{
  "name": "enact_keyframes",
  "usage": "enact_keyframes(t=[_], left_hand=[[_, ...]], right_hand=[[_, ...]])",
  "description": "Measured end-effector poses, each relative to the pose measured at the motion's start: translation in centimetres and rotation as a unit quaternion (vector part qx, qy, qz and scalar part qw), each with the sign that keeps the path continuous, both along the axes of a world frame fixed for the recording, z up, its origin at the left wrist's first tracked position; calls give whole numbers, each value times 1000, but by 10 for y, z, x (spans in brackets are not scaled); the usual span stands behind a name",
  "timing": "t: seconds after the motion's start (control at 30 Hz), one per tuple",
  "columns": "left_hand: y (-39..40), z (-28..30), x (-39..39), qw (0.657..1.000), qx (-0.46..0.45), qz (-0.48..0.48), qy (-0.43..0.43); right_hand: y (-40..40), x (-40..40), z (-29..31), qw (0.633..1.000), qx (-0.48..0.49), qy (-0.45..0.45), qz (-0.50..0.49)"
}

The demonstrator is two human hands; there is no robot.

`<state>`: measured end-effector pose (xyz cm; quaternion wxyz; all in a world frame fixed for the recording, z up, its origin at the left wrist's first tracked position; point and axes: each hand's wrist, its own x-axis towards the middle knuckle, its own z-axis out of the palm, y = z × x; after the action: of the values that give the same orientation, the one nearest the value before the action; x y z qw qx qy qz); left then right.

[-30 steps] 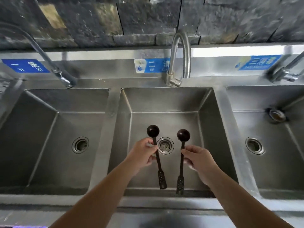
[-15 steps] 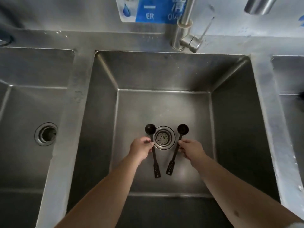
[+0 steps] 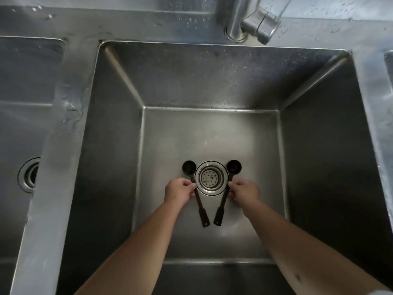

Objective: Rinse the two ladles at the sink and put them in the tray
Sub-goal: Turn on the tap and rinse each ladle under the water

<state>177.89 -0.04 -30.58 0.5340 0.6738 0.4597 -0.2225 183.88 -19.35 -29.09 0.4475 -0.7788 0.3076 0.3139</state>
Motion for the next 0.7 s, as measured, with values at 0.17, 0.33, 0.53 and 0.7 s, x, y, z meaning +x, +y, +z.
enact_keyframes(t=[0.17, 0.33, 0.53, 0.7], left_hand=[[-1, 15, -2, 998, 51, -7, 37], [7, 83, 15, 988, 152, -2, 10], [2, 221, 126, 960, 133, -75, -236], [3, 312, 218, 921, 168, -127, -328]], right_hand=[[-5, 0, 14, 996, -50, -9, 68], [-3, 23, 84, 987, -84, -62, 119], [32, 117, 214, 963, -33, -256, 78], [60, 197, 276, 950, 45, -304, 56]])
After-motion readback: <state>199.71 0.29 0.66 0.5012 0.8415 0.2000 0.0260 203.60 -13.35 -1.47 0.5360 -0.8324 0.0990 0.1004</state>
